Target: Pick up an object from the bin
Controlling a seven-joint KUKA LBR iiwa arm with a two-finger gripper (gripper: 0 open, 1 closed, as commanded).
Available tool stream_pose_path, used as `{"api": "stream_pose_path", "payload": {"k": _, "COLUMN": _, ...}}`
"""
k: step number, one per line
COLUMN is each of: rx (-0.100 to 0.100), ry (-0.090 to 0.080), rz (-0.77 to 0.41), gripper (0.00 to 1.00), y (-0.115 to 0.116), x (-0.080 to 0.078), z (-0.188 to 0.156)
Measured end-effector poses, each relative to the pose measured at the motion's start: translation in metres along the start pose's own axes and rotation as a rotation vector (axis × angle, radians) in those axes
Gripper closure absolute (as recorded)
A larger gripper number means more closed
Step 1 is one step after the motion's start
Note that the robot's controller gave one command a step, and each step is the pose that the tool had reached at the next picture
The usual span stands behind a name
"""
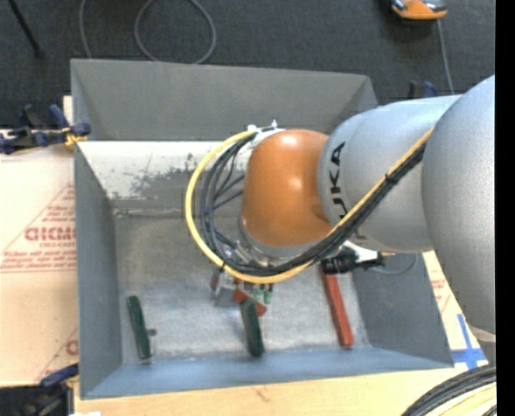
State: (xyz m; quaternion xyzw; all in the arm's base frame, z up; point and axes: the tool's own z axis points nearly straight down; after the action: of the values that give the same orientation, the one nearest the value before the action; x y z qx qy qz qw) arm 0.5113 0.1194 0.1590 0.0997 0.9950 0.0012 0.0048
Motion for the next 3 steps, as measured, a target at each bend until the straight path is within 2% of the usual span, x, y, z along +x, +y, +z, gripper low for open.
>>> {"api": "stream_pose_path", "payload": {"k": 1, "rx": -0.002, "ry": -0.002, "rz": -0.324, "gripper": 1.00, "y": 0.067, "x": -0.039, "z": -0.135}}
{"api": "stream_pose_path", "payload": {"k": 2, "rx": 0.000, "ry": 0.005, "rz": -0.323, "gripper": 0.00, "y": 0.066, "x": -0.038, "z": -0.132}}
{"api": "stream_pose_path", "payload": {"k": 3, "rx": 0.005, "ry": 0.010, "rz": -0.001, "gripper": 0.00, "y": 0.005, "x": -0.090, "z": -0.056}}
